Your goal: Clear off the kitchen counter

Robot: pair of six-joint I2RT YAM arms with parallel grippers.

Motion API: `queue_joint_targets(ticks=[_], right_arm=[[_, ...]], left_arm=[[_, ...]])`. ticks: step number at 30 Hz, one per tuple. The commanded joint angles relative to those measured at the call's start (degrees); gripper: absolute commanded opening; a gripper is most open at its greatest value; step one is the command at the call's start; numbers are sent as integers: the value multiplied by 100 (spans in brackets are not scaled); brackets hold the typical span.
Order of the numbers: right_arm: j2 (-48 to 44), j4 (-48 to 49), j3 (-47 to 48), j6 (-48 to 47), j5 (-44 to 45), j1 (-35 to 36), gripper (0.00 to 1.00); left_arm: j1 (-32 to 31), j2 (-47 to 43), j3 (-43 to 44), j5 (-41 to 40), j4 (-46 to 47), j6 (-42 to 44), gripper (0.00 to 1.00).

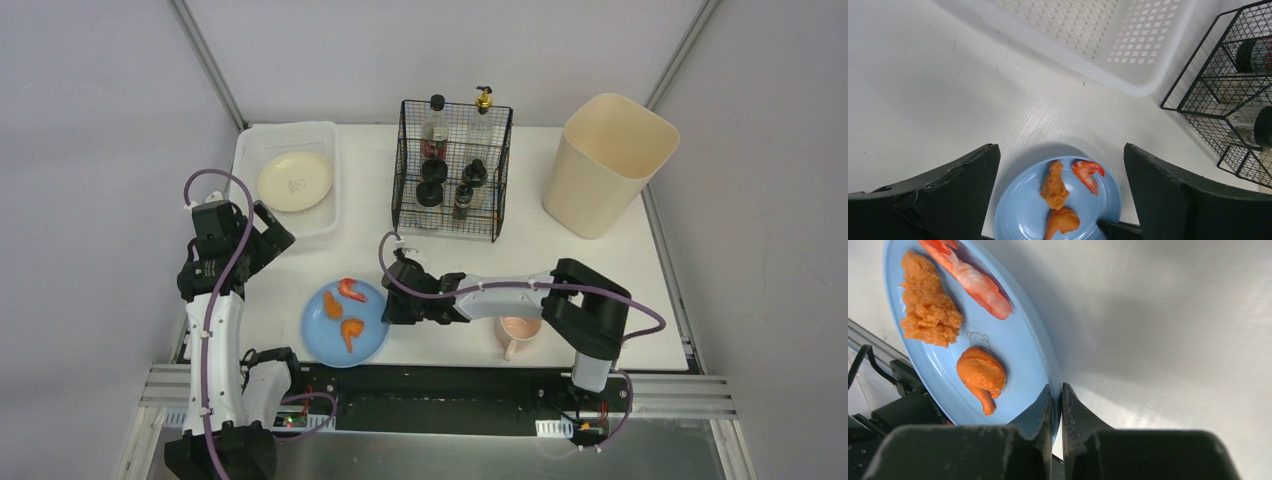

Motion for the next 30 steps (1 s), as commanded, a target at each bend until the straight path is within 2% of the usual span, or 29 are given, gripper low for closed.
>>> queue_joint_targets(ticks=[1, 7, 13, 22, 30], right_arm=[[-827, -588, -126, -358, 162, -222, 0], [-1750, -894, -422, -447, -160, -641, 0], [-2550, -1522, -256, -598, -697, -1162, 0], [-3359, -3175, 926, -1194, -1092, -2407, 0], [-3223, -4454, 2261, -1639, -1595, -3686, 0]], left_arm=[[50, 51, -52, -12, -11, 23, 99], [49, 137, -67, -3, -11, 2, 99], [43, 216, -35, 69, -2, 0, 99], [52, 343, -66, 255, 44, -8, 100], [-33, 688, -39, 524, 73, 96, 100]])
